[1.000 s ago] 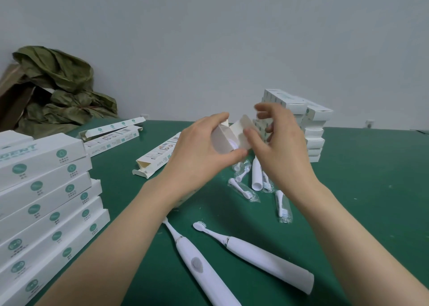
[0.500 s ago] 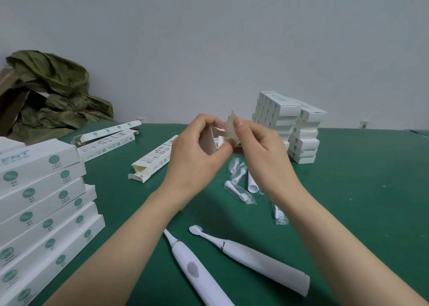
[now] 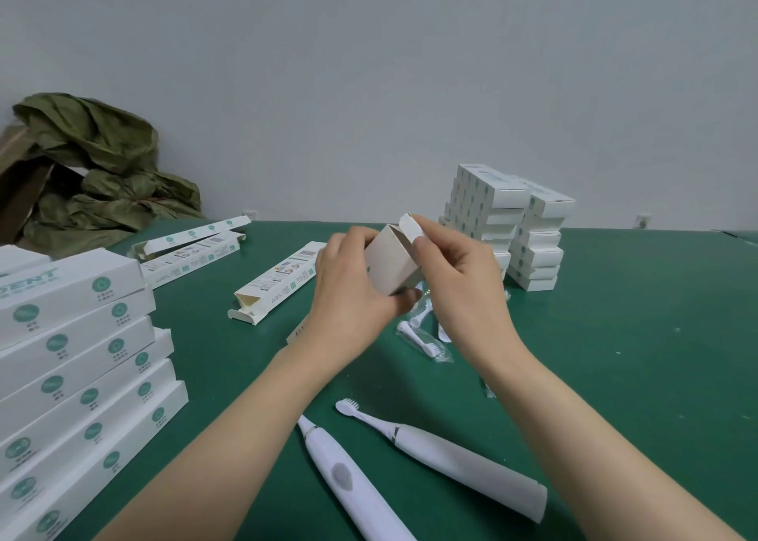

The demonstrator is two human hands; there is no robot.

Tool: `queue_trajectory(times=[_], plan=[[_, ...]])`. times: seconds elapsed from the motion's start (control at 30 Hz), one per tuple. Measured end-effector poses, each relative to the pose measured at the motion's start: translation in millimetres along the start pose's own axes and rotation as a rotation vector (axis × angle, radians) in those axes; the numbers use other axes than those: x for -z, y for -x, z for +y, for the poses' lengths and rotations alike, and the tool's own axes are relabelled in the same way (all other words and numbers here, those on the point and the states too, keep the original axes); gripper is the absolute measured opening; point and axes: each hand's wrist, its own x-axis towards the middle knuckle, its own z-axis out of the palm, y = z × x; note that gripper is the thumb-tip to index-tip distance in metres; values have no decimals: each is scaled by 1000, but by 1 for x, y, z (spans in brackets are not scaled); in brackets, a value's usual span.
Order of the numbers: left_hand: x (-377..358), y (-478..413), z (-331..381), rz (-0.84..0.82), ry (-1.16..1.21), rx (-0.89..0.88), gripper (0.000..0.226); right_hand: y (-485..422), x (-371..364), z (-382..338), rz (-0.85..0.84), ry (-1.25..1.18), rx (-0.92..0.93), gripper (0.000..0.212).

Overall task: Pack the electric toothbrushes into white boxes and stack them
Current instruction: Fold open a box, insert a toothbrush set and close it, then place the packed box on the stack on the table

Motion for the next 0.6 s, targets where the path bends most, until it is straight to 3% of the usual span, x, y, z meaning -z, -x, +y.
queue_trajectory(times=[0.13, 0.33, 0.5, 0.6], plan=[[-2, -1, -5, 99, 22, -45, 52, 0, -5, 11, 55, 121, 41, 35], [-1, -1, -6, 118, 43, -97, 47, 4, -10, 10, 34, 189, 114, 39], [1, -3, -4, 130, 59, -98, 24, 11, -21, 16, 24, 310, 213, 45], [5, -4, -2, 127, 10, -107, 32, 10, -24, 17, -22, 386, 255, 49]])
